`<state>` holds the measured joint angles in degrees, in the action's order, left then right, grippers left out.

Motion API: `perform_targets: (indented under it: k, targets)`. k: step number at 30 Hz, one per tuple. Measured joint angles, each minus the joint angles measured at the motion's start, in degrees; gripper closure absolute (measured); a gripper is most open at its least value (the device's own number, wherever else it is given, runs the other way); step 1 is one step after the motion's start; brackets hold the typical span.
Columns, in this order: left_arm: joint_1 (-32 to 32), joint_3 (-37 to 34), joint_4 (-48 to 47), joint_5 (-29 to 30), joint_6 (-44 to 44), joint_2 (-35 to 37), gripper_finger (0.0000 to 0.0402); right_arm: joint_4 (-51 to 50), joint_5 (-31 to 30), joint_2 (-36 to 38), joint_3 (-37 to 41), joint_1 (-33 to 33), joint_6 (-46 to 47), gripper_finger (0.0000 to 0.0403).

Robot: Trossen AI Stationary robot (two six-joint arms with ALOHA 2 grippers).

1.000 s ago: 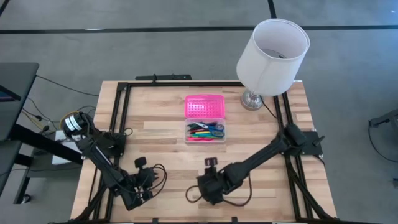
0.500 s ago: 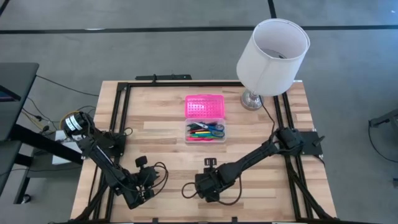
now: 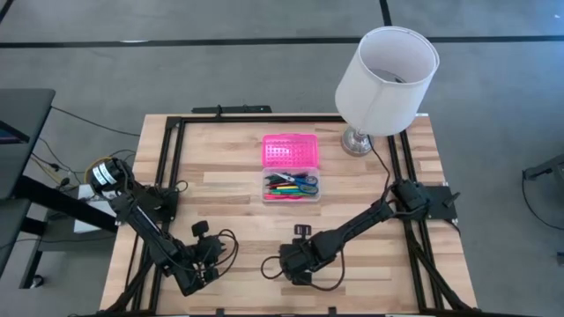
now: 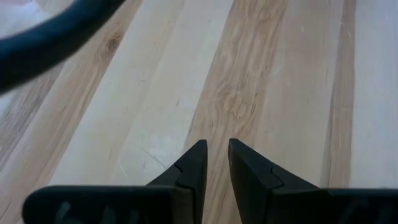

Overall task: Pick & place school supplies into a supply box
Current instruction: Put the green crayon into the supply box

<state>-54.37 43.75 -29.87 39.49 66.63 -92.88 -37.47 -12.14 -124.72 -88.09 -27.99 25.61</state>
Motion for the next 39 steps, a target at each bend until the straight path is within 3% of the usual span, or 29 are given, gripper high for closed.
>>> perform_targets:
  k: [5,13,29,39]
  targets:
    - [0.00,0.00,0.00,0.08,0.00,0.00,0.0340,1.20,0.02,0.10,0.80,-0.02,0.87,0.0314]
    - [0.02,0.00,0.00,0.21,0.00,0.00,0.0340,1.51,0.04,0.06,0.85,-0.07,0.92,0.0393]
    - [0.02,0.00,0.00,0.21,0.00,0.00,0.0340,0.63,-3.73,-0.41,-0.56,-0.79,-4.01,0.0397]
    - [0.02,0.00,-0.01,0.21,0.00,0.00,0.0340,-6.46,-9.47,-0.51,-3.92,-0.11,-5.25,0.0401]
